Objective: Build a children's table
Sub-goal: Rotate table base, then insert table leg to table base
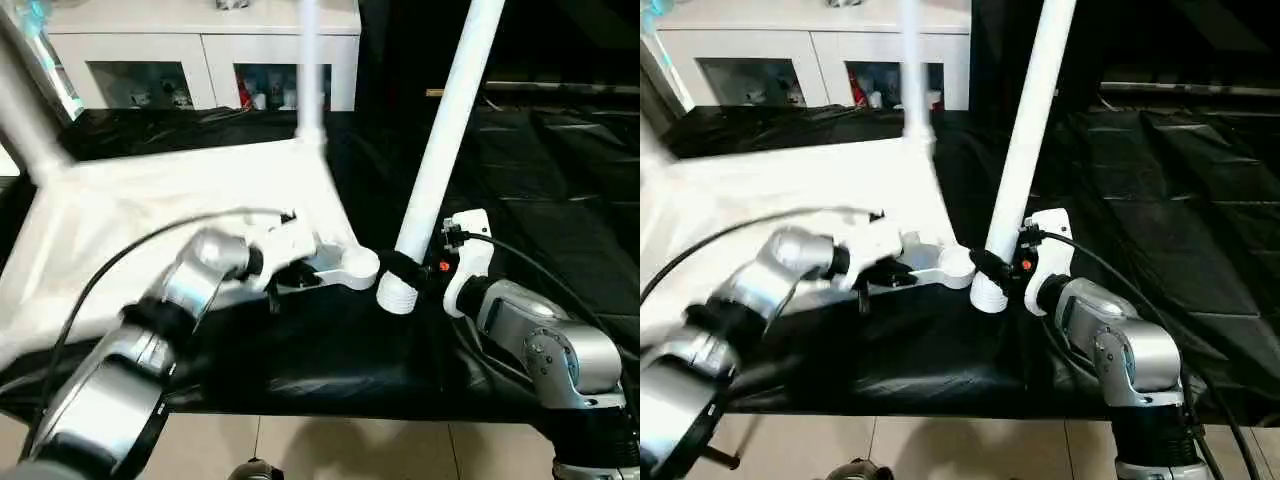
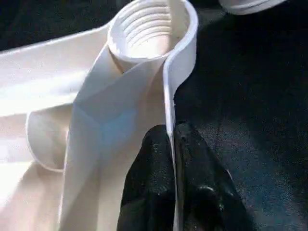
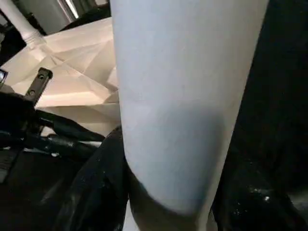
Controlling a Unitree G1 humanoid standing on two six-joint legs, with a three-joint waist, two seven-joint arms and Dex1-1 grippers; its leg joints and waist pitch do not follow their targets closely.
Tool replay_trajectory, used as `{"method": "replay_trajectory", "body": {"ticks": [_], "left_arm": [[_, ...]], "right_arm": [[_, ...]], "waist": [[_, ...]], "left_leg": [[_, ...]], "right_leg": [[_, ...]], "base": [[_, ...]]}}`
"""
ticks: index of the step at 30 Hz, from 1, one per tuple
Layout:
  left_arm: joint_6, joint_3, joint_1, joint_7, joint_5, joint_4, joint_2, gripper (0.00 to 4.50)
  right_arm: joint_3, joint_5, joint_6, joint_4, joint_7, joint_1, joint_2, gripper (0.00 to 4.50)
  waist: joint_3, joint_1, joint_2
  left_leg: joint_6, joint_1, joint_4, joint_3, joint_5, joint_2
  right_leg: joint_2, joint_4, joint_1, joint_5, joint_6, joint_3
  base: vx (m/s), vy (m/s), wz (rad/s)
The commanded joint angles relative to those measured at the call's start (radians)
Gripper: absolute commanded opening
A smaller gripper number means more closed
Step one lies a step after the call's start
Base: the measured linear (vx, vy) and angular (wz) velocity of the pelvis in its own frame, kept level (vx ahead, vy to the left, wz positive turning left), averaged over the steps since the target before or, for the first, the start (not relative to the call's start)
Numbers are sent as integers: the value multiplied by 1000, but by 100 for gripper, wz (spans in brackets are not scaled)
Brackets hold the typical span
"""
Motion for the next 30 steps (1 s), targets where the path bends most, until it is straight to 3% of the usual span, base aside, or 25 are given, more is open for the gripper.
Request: {"method": "replay_trajectory", "body": {"ticks": [1, 2, 4, 5, 9, 16, 17, 18, 19, 21, 22, 23, 24, 26, 27, 28, 29, 30], "left_arm": [[-52, -19, 10, 26, 47, 45, 28, 0], [-87, -1, 7, 25, 32, 56, 26, 0], [-155, 31, 4, 5, -1, 72, 25, 49], [-181, 43, -1, 4, -8, 85, 29, 49], [-224, 57, -10, 4, -14, 97, 49, 93], [-291, 106, -8, 73, -14, 60, 106, 143], [-267, 132, 0, 78, -41, 33, 101, 143], [-202, 185, 17, 87, -104, -28, 85, 151], [-107, 250, 41, 115, -180, -113, 62, 158], [16, 357, 93, 210, -296, -256, 14, 158], [77, 427, 156, 350, -349, -363, -37, 158], [97, 449, 182, 405, -365, -400, -56, 158], [103, 457, 219, 434, -370, -441, -68, 158], [173, 490, 347, 570, -346, -579, -124, 158], [173, 490, 347, 570, -346, -579, -124, 158], [186, 509, 430, 648, -331, -662, -170, 158], [182, 517, 480, 687, -313, -712, -201, 158], [182, 517, 480, 687, -313, -712, -201, 158]], "right_arm": [[-17, -1, -6, -32, -11, 10, -2, 189], [-23, 2, -8, -34, -13, 13, -2, 189], [-32, 7, -14, -37, -16, 19, 2, 189], [-36, 9, -15, -37, -17, 22, 4, 189], [-38, 16, -13, -28, -21, 15, 16, 189], [-36, 12, -24, -46, -18, 19, 18, 189], [-39, 12, -30, -54, -20, 23, 21, 189], [-43, 16, -33, -69, -24, 26, 25, 189], [-46, 12, -48, -88, -33, 29, 30, 189], [-49, -14, -88, -122, -56, 37, 34, 189], [-41, -66, -172, -138, -67, 48, 26, 189], [-38, -87, -209, -141, -69, 53, 22, 189], [-28, -116, -246, -146, -75, 59, 13, 189], [-12, -192, -320, -182, -109, 87, -8, 189], [-12, -192, -320, -182, -109, 87, -8, 189], [-26, -217, -323, -204, -164, 108, 5, 189], [-43, -218, -302, -218, -198, 123, 19, 189], [-43, -218, -302, -218, -198, 123, 19, 189]], "waist": [[-79, -1, -2], [-78, -1, -2], [-80, 0, -3], [-80, 0, -13], [-81, 2, -13], [-77, -2, -12], [-74, -2, -4], [-77, -1, -7], [-76, -3, 4], [-73, -2, 9], [-75, -3, 14], [-73, -7, 3], [-72, -10, 6], [-69, -19, -4], [-68, -26, -4], [-71, -29, -6], [-69, -35, -15], [-68, -37, -9]], "left_leg": [[-44, 25, -76, -32, -306, 39], [-44, 24, -76, -32, -307, 39], [-46, 25, -76, -32, -309, 39], [-46, 23, -77, -31, -305, 40], [-35, 21, -75, -30, -272, 41], [-53, 26, -79, -30, -310, 44], [-56, 28, -79, -31, -316, 45], [-63, 29, -79, -31, -313, 48], [-68, 31, -78, -28, -319, 50], [-64, 28, -76, -29, -321, 45], [-67, 27, -75, -29, -324, 48], [-64, 21, -75, -30, -328, 51], [-43, 20, -70, -26, -319, 37], [-33, 15, -74, -26, -313, 41], [-24, 14, -73, -25, -308, 37], [-22, 15, -72, -25, -307, 37], [-13, 13, -74, -24, -307, 37], [-8, 13, -74, -27, -316, 36]], "right_leg": [[-67, -84, 40, -291, -154, 45], [-68, -85, 40, -297, -151, 46], [-68, -85, 39, -301, -149, 46], [-68, -84, 40, -292, -152, 46], [-70, -75, 37, -257, -164, 46], [-70, -76, 31, -305, -150, 47], [-71, -76, 28, -304, -150, 48], [-74, -70, 32, -279, -166, 49], [-70, -66, 28, -242, -186, 49], [-66, -65, 27, -215, -205, 47], [-65, -61, 30, -201, -209, 47], [-66, -61, 35, -176, -219, 46], [-61, -71, 36, -222, -198, 44], [-58, -80, 40, -272, -157, 44], [-55, -87, 38, -311, -133, 44], [-53, -87, 38, -325, -126, 44], [-52, -97, 37, -370, -108, 43], [-53, -103, 33, -416, -93, 42]], "base": [[0, 0, 0], [0, 0, 0], [0, 0, 0], [0, 0, 0], [0, 0, 0], [0, 0, 0], [0, 0, 0], [0, 0, 0], [0, 0, 0], [0, 0, 0], [0, 0, 0], [0, 0, 0], [0, 0, 0], [0, 0, 0], [0, 0, 0], [0, 0, 0], [0, 0, 0], [0, 0, 0]]}}
